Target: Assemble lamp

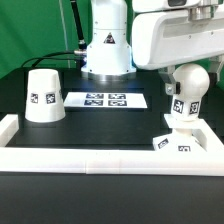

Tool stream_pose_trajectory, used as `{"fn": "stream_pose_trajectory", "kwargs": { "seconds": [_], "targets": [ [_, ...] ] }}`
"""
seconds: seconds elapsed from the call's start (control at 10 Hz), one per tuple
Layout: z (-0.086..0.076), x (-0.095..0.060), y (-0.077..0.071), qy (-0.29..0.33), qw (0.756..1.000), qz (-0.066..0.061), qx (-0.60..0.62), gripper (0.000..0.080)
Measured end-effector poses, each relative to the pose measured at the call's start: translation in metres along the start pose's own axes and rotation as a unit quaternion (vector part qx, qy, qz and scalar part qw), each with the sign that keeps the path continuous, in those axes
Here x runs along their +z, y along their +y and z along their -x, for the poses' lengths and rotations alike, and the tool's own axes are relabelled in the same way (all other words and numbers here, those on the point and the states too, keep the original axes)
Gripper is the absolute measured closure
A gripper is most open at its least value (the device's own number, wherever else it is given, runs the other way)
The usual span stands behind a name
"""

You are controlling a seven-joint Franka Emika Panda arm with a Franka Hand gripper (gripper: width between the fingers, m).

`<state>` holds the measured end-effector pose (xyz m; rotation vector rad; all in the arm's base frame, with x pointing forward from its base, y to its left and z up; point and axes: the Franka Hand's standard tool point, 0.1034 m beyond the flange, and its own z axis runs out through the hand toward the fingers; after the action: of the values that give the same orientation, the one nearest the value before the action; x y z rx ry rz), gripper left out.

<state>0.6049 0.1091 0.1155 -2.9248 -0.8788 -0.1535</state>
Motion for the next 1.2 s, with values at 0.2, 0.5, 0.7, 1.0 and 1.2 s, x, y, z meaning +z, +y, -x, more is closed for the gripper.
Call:
{"fn": "stream_pose_trajectory", "kwargs": {
  "seconds": [0.2,0.5,0.7,1.0,1.2],
  "targets": [
    [0.0002,0.0001,0.0004,0.000,1.000,0.000,0.007,0.0223],
    [0.0003,0.0001,0.0005,0.000,1.000,0.000,0.023,0.0223],
    [0.0007,0.0001,0.0017,0.002,0.998,-0.003,0.062,0.0223],
    [0.0035,-0.0005,0.0080,0.006,0.964,-0.015,0.266,0.0222],
    [0.0046,-0.0006,0.0102,0.004,0.921,-0.014,0.390,0.0222]
  ]
}}
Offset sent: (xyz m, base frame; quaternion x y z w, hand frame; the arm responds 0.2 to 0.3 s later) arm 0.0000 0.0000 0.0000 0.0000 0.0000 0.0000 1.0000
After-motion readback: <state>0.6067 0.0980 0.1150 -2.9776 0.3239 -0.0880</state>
